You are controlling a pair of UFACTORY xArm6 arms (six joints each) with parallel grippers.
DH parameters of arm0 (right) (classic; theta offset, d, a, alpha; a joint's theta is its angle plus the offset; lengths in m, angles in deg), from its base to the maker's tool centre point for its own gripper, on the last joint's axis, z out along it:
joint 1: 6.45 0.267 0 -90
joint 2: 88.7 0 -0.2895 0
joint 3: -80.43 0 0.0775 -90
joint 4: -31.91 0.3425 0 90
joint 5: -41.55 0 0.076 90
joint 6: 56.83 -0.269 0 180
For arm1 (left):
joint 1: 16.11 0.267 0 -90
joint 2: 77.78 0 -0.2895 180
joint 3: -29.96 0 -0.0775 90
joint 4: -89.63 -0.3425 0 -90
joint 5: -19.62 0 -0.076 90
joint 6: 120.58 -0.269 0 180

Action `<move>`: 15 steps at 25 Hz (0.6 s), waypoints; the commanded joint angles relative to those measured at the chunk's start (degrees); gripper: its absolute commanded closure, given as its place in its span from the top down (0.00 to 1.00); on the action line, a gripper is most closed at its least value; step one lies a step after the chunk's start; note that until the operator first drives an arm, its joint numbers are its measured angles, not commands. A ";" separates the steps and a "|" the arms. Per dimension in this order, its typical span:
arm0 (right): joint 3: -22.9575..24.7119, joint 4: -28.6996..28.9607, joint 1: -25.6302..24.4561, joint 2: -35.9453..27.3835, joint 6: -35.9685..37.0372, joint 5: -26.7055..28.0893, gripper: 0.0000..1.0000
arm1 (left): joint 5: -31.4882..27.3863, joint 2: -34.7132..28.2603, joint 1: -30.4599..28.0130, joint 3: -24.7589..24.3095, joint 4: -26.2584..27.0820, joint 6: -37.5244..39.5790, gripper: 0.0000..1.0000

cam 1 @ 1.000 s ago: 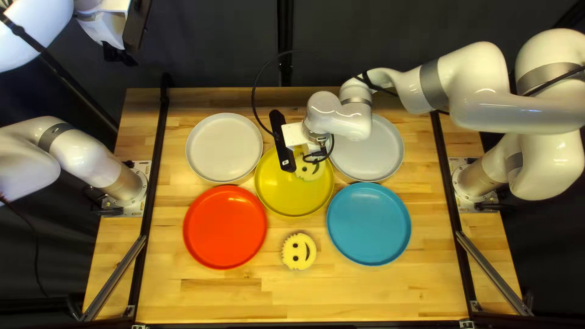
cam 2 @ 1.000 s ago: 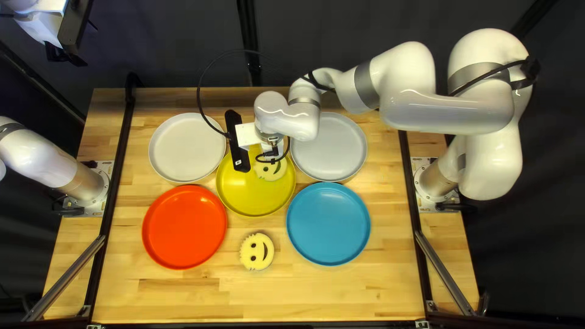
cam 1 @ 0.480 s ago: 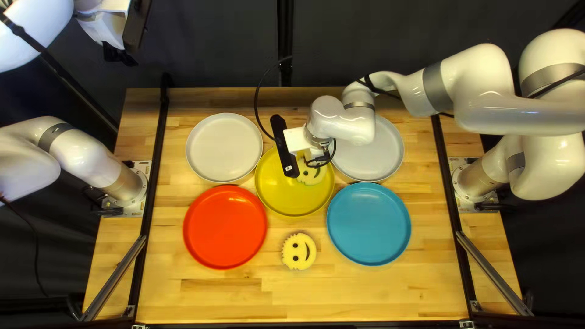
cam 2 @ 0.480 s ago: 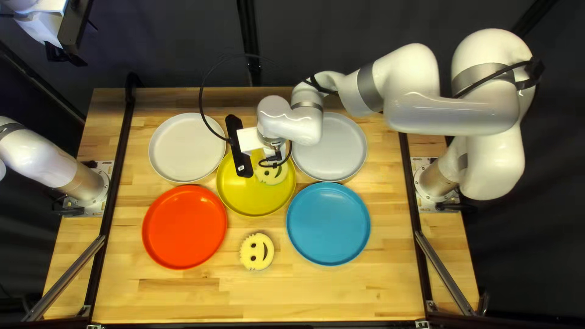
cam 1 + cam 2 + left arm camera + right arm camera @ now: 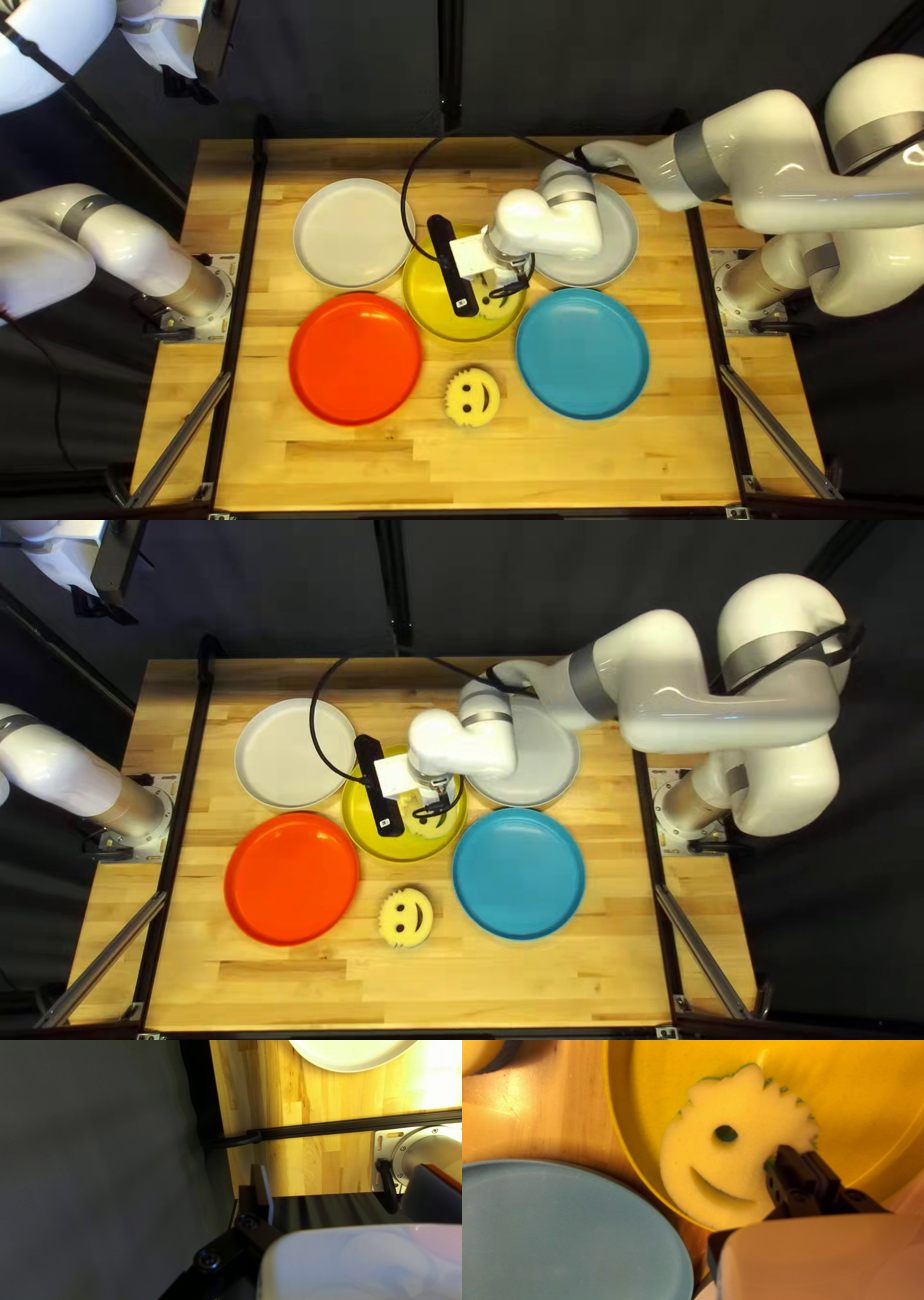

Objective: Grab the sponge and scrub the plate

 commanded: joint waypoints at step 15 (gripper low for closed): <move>-6.20 4.47 -6.37 5.26 8.86 0.85 0.00 | 0.00 0.00 0.00 0.00 0.00 0.00 1.00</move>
